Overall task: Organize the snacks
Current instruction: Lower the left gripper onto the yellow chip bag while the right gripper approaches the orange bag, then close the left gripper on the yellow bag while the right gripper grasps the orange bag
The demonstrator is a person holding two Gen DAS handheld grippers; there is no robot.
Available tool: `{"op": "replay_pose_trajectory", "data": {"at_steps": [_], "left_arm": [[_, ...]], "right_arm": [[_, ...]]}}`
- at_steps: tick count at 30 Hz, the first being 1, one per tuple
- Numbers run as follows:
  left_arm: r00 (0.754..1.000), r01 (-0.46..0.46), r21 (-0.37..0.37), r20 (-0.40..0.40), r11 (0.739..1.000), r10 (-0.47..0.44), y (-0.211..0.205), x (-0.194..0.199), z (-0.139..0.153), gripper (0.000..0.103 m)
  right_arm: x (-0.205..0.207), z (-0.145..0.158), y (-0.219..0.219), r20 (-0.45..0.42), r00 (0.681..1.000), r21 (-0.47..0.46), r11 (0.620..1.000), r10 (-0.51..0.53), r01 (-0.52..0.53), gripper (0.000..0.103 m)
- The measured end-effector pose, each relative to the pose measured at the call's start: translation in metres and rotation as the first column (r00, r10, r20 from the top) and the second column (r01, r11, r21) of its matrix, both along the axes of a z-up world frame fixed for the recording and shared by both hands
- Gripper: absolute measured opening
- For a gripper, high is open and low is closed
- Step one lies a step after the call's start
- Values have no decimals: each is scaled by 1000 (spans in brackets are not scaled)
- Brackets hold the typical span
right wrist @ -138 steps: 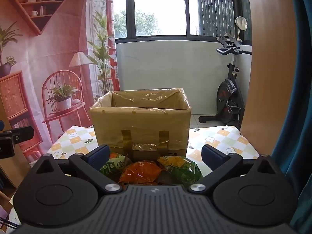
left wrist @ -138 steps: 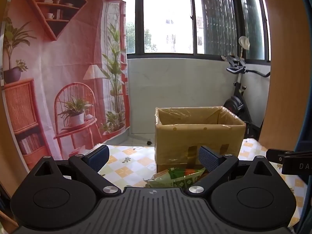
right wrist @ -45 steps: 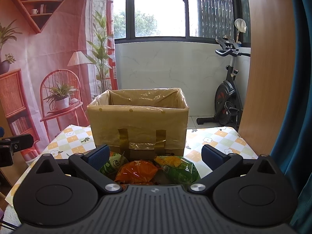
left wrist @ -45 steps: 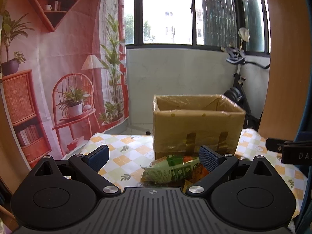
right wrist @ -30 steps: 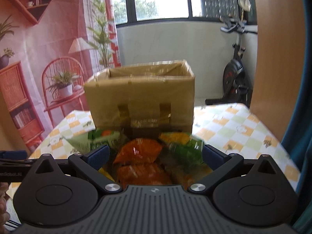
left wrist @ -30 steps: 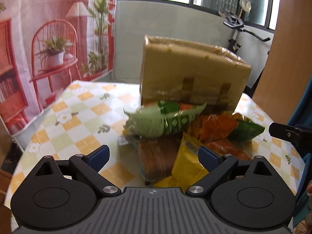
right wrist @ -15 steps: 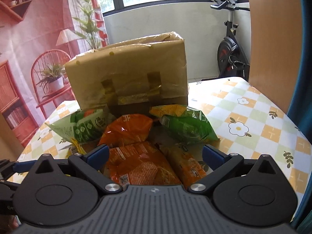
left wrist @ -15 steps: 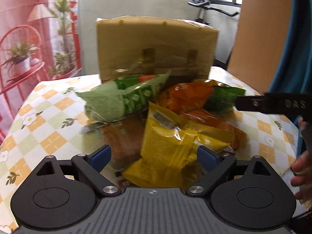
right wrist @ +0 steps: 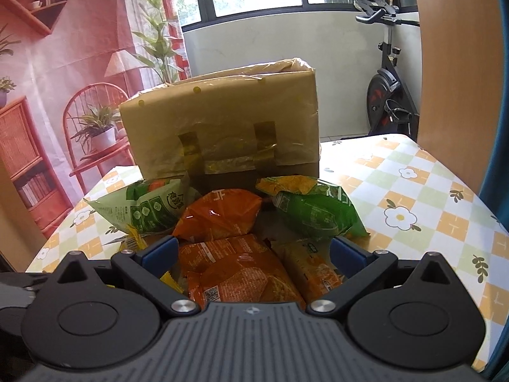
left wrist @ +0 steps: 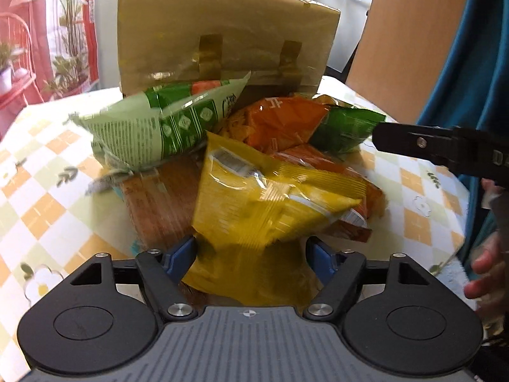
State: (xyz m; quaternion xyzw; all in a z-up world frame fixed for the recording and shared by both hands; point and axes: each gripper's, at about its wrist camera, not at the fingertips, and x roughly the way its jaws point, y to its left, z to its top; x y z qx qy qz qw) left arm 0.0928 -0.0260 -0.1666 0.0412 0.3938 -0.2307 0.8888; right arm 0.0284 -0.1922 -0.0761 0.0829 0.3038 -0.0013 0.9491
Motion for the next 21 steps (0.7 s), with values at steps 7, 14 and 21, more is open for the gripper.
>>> {"op": "replay_pose_trajectory", "data": {"at_steps": [7,14,21], "left_arm": [[1000,9,-5,21,1000,-9,-4,6,-5,74],[990,-39,-95,131,995,52,15,-7,11,61],[971,-160,-132,156,978,180,36,-12,24,61]], "right_arm": [[3,-3,-5,-6,1000,31,1000,1,-1,103],[11,-12,-15,-92,996,82,996,-13,21,93],[7,-14,-11,-66,998,55,998,21,-18,90]]}}
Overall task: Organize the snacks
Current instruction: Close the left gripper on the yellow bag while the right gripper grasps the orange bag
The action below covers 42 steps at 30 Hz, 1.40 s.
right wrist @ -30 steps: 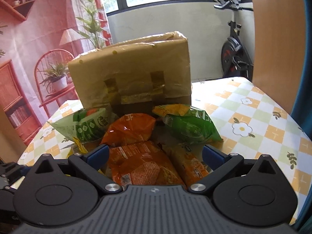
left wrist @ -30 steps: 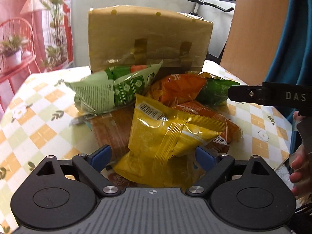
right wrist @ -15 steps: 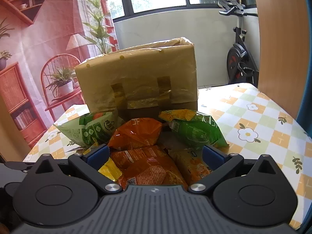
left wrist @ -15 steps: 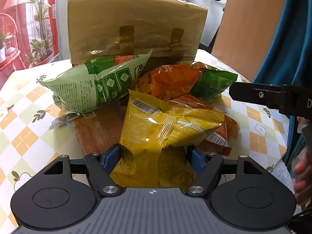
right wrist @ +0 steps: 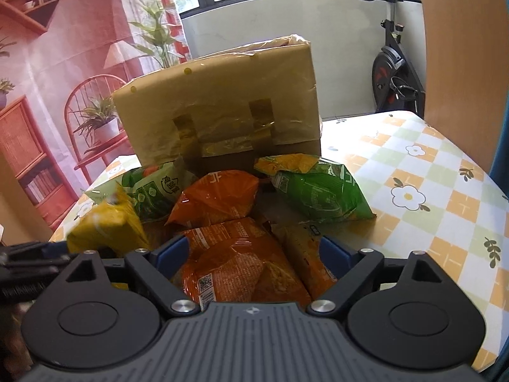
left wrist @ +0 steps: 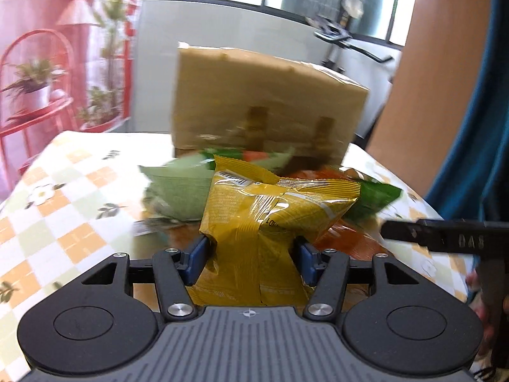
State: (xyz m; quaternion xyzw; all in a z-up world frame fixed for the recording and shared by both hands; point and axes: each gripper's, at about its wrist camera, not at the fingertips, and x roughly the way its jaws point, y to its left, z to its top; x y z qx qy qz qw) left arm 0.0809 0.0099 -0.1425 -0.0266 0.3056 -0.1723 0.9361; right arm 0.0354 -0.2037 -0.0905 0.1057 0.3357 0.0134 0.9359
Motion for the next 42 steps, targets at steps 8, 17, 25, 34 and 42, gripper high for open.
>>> {"op": "replay_pose_trajectory", "data": {"at_steps": [8,17,25,34,42], "left_arm": [[996,-90,-44,7,995,91,21,-6,1,61],[994,-104,-45,13,994,104,31,-14,-8,61],[994,-112,-53,-15,992,112,34,-9,-15,61],[994,-107,-50,-20,993,106,35,-9,-16,61],[995,-98,-55,-16,994,97,33,-11,-15,61]], "right_arm": [[6,-8,33,9,989,-191,971,149,-145,88],[14,-47,76,13,978,-360,913,209,-190,85],[18,-68,87,32,978,-485,859,204,-164,85],[28,-73,62,11,992,-380,918,124,-111,80],[17,-66,57,14,988,-311,939,155,-143,71]]}}
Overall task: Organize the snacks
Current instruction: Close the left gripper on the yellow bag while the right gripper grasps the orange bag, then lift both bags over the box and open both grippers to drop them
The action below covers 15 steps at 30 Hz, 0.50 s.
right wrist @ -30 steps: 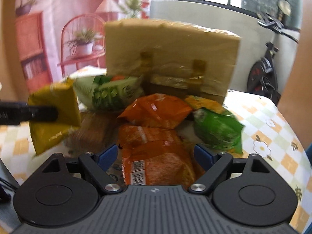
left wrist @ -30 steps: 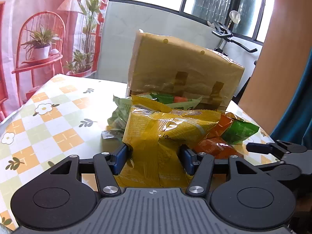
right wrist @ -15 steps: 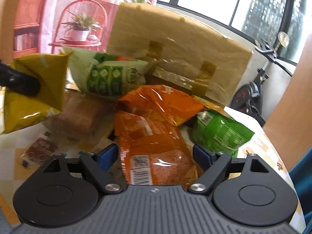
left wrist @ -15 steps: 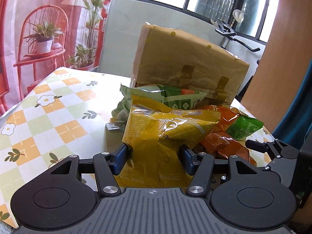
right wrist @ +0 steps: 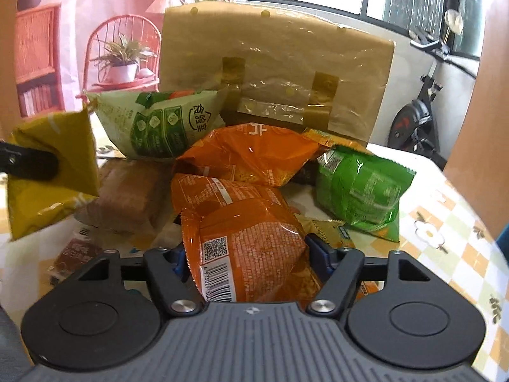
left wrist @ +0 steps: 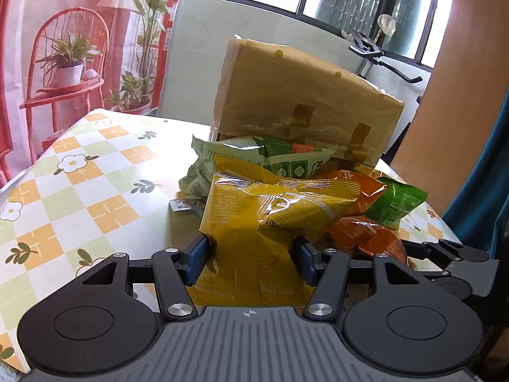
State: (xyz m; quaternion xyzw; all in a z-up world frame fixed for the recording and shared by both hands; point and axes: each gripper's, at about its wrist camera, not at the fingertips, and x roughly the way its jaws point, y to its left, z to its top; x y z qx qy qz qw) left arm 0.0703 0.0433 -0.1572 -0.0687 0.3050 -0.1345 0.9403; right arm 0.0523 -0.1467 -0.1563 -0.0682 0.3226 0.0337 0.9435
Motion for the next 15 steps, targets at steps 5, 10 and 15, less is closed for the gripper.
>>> {"op": "replay_pose_trajectory", "data": {"at_steps": [5,10,15], "left_arm": [[1000,1,-4,22,1000,-1,-1,-4,6,61],[997,-12,-3,78,1000,12,1,-10,22,61],[991,-11,-21,133,1000,13,3,-12,41,61]], "right_arm": [[-8,19,-8,-3,1000,91,996,13,-13,71],[-17,40,-17,33,999,181,983,3,-9,71],[-19,63,-23,65,998,220,976,-16,2,71]]}}
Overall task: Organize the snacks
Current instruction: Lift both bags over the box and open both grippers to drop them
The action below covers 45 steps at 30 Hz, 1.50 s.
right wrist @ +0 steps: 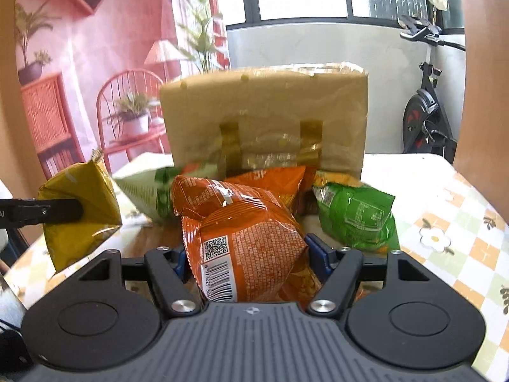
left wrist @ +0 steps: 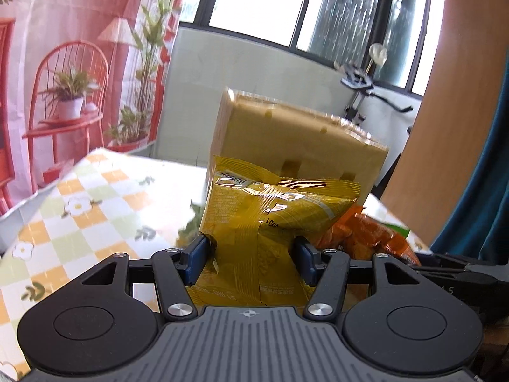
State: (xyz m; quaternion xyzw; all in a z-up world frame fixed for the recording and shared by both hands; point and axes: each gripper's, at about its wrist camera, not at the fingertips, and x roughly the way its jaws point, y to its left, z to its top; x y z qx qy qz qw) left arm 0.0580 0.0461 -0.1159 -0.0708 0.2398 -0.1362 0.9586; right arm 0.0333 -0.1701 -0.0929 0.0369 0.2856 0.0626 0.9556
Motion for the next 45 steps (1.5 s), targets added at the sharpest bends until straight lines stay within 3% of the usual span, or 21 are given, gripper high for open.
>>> {"op": "replay_pose_trajectory", "data": {"at_steps": [8,16,21,29,39,42,45], "left_arm": [[999,8,-5,-34,1000,-8,-7,0,-7,61],[1000,-5,-9,5,1000,5,2,-2,11,61],[999,-6,-12,32,1000,7,5,2,28,61],[987,0,-3,159,1000,0,2,22,78,61],[968,46,16,248,999,-49,-49,101,121,61],[966,43,60,251,997,-57,-70,135,129,61],[975,31,44,217,999,-40,-80,175,130,61]], "right_arm": [[4,-1,-4,-114,994,58,998,2,5,71],[-7,6,-11,-126,992,93,995,-18,30,71],[-12,29,-14,-52,999,121,993,-6,12,71],[12,88,-20,133,990,90,994,47,-60,71],[100,133,-26,349,935,-49,997,68,-54,71],[134,131,-25,374,925,-59,997,63,-43,71],[172,120,-27,361,931,-51,998,46,-29,71]]}}
